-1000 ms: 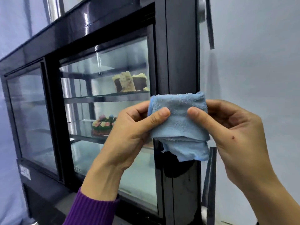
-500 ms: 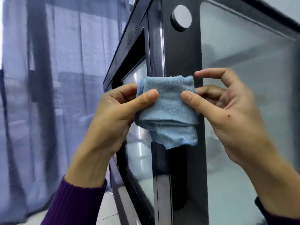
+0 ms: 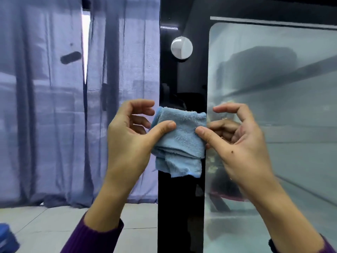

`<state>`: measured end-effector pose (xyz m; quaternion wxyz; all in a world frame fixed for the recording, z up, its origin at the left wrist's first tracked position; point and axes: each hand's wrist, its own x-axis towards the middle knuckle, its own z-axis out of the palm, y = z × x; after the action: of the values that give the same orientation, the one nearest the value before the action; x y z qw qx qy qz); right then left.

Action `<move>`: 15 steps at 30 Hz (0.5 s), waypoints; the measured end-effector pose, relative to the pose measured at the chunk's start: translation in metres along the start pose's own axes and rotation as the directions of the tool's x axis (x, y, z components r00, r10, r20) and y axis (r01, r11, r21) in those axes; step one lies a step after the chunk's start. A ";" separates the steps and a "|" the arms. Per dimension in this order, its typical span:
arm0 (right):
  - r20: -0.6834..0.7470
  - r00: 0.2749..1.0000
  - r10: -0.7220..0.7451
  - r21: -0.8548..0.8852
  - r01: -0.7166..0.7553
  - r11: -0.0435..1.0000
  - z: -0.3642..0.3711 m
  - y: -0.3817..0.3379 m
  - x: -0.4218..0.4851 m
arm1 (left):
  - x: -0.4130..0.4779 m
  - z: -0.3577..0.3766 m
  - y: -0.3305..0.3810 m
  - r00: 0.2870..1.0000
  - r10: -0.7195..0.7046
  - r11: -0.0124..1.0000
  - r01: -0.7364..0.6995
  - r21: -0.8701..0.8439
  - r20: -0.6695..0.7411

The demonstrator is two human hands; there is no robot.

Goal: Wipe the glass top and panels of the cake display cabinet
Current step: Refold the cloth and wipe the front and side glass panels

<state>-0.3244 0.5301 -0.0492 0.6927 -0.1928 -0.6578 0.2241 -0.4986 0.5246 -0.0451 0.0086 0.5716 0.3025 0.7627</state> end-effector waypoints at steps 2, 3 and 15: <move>-0.002 1.000 0.000 -0.012 0.000 1.000 -0.002 0.000 0.000 | -0.002 0.001 0.001 0.993 0.116 0.988 -0.111 0.110 -0.038; -0.008 1.000 -0.004 -0.025 0.003 1.000 -0.002 0.000 0.000 | -0.003 0.002 0.001 0.984 0.173 0.975 -0.164 0.151 -0.049; -0.129 0.987 -0.101 -0.217 0.071 0.974 -0.016 0.006 0.002 | -0.008 0.022 0.008 0.888 0.442 0.785 -0.451 0.424 0.127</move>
<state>-0.3088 0.5367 -0.0517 0.7214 -0.2518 -0.6358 0.1088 -0.4739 0.5249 -0.0444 -0.2986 0.6215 0.3237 0.6479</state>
